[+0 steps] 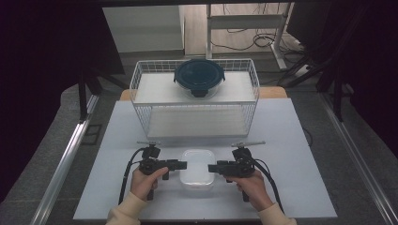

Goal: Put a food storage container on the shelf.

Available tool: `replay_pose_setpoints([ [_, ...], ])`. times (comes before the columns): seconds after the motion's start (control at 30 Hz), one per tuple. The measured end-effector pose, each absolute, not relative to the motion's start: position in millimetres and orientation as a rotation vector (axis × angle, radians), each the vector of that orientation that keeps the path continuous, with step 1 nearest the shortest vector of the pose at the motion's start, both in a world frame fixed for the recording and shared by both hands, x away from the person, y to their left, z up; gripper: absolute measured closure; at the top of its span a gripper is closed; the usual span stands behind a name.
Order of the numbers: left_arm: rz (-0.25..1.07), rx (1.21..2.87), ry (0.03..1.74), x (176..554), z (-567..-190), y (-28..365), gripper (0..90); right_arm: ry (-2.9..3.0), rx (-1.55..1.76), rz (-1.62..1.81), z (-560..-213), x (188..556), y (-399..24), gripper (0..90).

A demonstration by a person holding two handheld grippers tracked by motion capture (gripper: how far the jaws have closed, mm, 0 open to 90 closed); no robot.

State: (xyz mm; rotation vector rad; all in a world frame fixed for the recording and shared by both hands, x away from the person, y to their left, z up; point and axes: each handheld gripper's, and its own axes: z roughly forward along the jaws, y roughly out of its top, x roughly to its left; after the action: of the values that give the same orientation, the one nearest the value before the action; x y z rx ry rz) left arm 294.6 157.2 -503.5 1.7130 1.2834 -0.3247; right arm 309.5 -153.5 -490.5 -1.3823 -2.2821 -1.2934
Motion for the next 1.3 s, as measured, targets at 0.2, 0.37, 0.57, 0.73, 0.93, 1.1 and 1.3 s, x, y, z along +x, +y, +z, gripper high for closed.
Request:
replay_pose_setpoints([
  [0.2, -0.346, 1.706, 1.292, 297, -506, 158, 38.7, -2.254, -1.392, -1.282, -494, 310, -153, 46.4],
  [0.37, -0.444, 1.628, 1.308, 298, -515, 160, 42.5, -2.24, -1.395, -1.267, -497, 310, -152, 48.5],
  [0.57, -0.443, 1.642, 1.312, 298, -516, 159, 51.8, -2.208, -1.418, -1.263, -496, 310, -154, 55.5],
  [0.73, -0.416, 1.642, 1.345, 296, -516, 157, 58.3, -2.163, -1.449, -1.273, -497, 310, -157, 62.3],
  [0.93, -0.411, 1.599, 1.341, 290, -512, 163, 70.1, -2.093, -1.477, -1.282, -496, 310, -161, 68.1],
  [1.1, -0.387, 1.616, 1.324, 286, -508, 162, 72.2, -2.11, -1.463, -1.3, -491, 305, -163, 71.3],
  [1.3, -0.34, 1.63, 1.289, 279, -497, 162, 77.2, -2.136, -1.439, -1.337, -485, 302, -166, 75.8],
])
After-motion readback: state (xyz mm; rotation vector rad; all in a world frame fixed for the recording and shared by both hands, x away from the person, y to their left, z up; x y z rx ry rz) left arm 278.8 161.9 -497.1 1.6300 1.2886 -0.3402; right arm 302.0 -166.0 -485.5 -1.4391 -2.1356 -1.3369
